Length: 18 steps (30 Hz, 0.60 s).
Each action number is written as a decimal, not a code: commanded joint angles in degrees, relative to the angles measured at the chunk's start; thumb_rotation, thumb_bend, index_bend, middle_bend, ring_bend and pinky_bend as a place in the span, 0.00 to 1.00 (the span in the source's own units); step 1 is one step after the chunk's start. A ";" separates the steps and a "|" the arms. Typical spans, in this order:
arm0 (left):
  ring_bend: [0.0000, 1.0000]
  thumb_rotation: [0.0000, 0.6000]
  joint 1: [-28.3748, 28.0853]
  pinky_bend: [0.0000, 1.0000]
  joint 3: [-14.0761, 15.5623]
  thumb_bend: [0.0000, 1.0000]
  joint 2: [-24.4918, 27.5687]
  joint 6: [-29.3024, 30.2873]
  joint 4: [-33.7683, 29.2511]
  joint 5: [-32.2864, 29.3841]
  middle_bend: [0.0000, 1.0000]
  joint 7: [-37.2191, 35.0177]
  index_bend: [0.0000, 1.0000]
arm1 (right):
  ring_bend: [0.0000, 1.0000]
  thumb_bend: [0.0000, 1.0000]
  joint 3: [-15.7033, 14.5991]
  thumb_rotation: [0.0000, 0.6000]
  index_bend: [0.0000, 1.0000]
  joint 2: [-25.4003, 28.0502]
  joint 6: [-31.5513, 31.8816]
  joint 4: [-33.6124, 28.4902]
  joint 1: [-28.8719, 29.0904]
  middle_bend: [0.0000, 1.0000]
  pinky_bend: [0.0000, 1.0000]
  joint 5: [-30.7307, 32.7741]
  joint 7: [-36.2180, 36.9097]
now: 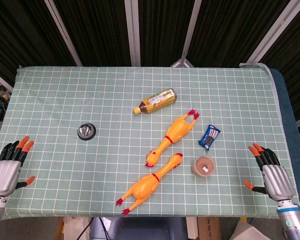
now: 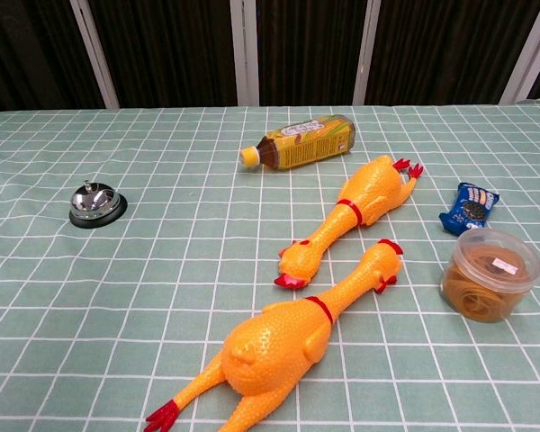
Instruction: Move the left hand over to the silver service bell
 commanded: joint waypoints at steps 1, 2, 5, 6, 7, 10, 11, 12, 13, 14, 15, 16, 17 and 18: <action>0.00 1.00 -0.09 0.00 -0.09 0.13 -0.07 -0.18 0.11 -0.13 0.00 -0.03 0.00 | 0.00 0.25 0.03 1.00 0.00 0.03 0.12 0.01 -0.08 0.00 0.00 0.07 0.00; 0.00 1.00 -0.10 0.00 -0.10 0.13 -0.10 -0.19 0.14 -0.12 0.00 0.01 0.00 | 0.00 0.25 0.03 1.00 0.00 0.06 0.15 0.01 -0.12 0.00 0.00 0.12 0.05; 0.00 1.00 -0.13 0.00 -0.04 0.13 -0.15 -0.18 0.05 0.05 0.00 0.38 0.00 | 0.00 0.25 0.04 1.00 0.00 0.11 0.23 0.08 -0.18 0.00 0.00 0.14 0.31; 0.00 1.00 -0.13 0.00 -0.04 0.13 -0.16 -0.16 -0.02 0.07 0.00 0.46 0.00 | 0.00 0.25 0.02 1.00 0.00 0.13 0.18 0.17 -0.16 0.00 0.00 0.11 0.32; 0.00 1.00 -0.15 0.00 -0.02 0.13 -0.21 -0.15 0.00 0.21 0.00 0.54 0.00 | 0.00 0.25 0.00 1.00 0.00 0.15 0.17 0.21 -0.17 0.00 0.00 0.11 0.39; 0.00 1.00 -0.27 0.00 0.11 0.15 -0.40 -0.35 0.25 0.42 0.00 0.99 0.00 | 0.00 0.25 0.03 1.00 0.00 0.24 0.36 0.20 -0.30 0.00 0.00 0.13 0.68; 0.00 1.00 -0.39 0.00 0.09 0.17 -0.48 -0.55 0.33 0.38 0.00 1.14 0.00 | 0.00 0.25 0.02 1.00 0.00 0.25 0.38 0.19 -0.32 0.00 0.00 0.11 0.75; 0.00 1.00 -0.56 0.00 0.12 0.21 -0.56 -0.89 0.49 0.38 0.00 1.27 0.00 | 0.00 0.25 0.00 1.00 0.00 0.26 0.36 0.19 -0.31 0.00 0.00 0.10 0.80; 0.00 1.00 -0.84 0.00 0.13 0.25 -0.64 -1.35 0.73 0.44 0.00 1.41 0.00 | 0.00 0.25 -0.01 1.00 0.00 0.26 0.31 0.17 -0.29 0.00 0.00 0.09 0.83; 0.00 1.00 -1.29 0.00 0.07 0.29 -0.77 -2.08 0.95 0.38 0.00 1.60 0.00 | 0.00 0.25 -0.01 1.00 0.00 0.27 0.26 0.12 -0.26 0.00 0.00 0.06 0.89; 0.00 1.00 -1.70 0.00 -0.10 0.35 -0.89 -2.72 1.02 0.15 0.00 1.68 0.00 | 0.00 0.25 -0.02 1.00 0.00 0.26 0.24 0.10 -0.24 0.00 0.00 0.00 0.92; 0.00 1.00 -2.32 0.00 -0.49 0.39 -1.10 -3.48 0.88 -0.13 0.00 1.73 0.00 | 0.00 0.25 -0.07 1.00 0.00 0.28 0.22 0.07 -0.23 0.00 0.00 -0.10 0.96; 0.00 1.00 -2.89 0.00 -0.93 0.45 -1.31 -4.08 0.77 -0.44 0.00 1.86 0.00 | 0.00 0.25 -0.10 1.00 0.00 0.28 0.22 0.07 -0.25 0.00 0.00 -0.14 0.99; 0.00 1.00 -3.43 0.00 -1.36 0.52 -1.52 -4.42 0.83 -0.50 0.00 2.13 0.00 | 0.00 0.25 -0.12 1.00 0.00 0.29 0.21 0.07 -0.25 0.00 0.00 -0.16 1.02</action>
